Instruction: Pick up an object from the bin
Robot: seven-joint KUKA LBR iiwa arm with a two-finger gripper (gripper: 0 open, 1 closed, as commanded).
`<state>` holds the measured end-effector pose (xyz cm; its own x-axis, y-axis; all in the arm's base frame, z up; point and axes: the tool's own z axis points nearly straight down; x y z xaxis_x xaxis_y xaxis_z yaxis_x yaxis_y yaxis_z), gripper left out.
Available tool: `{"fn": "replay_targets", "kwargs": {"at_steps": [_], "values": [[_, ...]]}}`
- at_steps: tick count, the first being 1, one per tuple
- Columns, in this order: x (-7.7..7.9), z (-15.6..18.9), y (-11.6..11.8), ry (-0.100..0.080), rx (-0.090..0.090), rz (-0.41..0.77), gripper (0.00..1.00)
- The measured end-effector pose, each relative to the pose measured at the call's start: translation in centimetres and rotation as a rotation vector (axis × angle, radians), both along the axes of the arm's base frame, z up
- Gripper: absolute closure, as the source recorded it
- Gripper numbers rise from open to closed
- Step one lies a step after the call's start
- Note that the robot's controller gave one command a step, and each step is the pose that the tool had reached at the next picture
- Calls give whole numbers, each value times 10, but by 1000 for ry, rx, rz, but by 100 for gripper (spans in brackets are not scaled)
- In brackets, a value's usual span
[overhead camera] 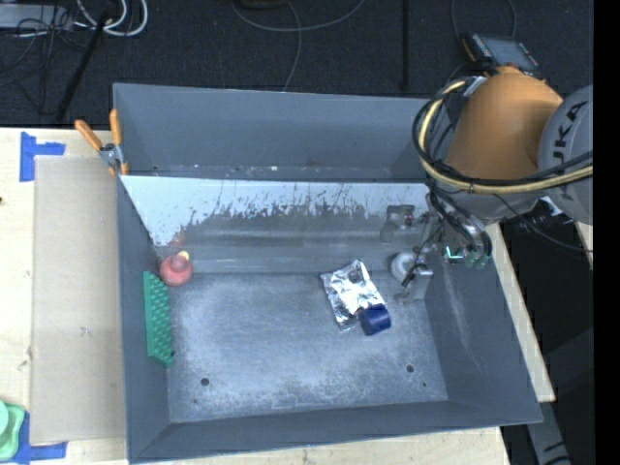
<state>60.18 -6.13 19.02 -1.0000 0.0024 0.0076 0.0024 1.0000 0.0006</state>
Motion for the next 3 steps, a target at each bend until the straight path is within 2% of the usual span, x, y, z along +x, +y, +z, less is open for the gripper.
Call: {"fn": "replay_targets", "kwargs": {"at_steps": [1,2,3], "values": [[-19,-124,39,-1,3,253,0],[-17,-120,38,-7,1,254,100],[-41,38,27,-16,-1,218,100]]}}
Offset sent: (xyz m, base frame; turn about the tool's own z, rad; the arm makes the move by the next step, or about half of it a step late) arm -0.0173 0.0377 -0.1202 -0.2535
